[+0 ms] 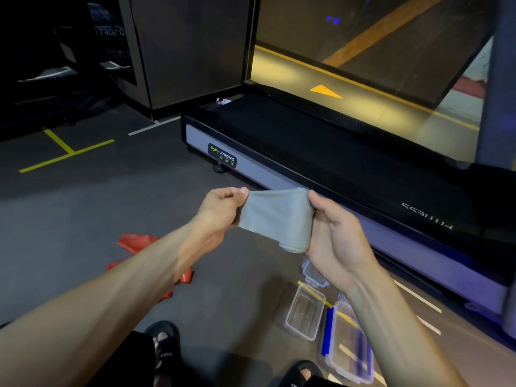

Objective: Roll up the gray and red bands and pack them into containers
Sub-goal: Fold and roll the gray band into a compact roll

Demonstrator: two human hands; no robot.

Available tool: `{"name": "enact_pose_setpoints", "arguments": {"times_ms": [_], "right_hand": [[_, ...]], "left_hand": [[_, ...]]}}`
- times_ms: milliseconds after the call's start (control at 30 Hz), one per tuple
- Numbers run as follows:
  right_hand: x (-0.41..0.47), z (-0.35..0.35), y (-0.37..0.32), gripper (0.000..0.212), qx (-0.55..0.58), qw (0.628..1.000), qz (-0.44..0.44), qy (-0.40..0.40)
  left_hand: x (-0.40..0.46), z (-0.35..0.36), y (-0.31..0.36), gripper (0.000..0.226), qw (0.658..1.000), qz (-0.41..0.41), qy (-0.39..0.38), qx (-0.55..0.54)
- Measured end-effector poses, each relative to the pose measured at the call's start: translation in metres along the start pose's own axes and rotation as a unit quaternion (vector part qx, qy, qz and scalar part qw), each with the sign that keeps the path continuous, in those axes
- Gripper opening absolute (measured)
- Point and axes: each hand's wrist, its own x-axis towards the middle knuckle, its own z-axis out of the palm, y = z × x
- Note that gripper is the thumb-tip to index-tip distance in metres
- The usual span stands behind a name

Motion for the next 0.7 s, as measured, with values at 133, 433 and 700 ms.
{"name": "enact_pose_setpoints", "arguments": {"times_ms": [133, 433, 700], "right_hand": [[0.004, 0.006, 0.008, 0.050, -0.046, 0.997, -0.043, 0.050], [0.008, 0.000, 0.012, 0.044, -0.094, 0.990, -0.072, 0.074], [0.008, 0.001, 0.012, 0.053, -0.041, 0.993, -0.065, 0.084]], "left_hand": [[0.002, 0.004, -0.001, 0.030, 0.999, 0.010, 0.007, 0.035], [0.007, -0.004, -0.004, 0.032, 0.996, 0.039, 0.024, 0.080], [0.009, -0.001, -0.009, 0.029, 0.995, 0.049, 0.027, 0.089]]}}
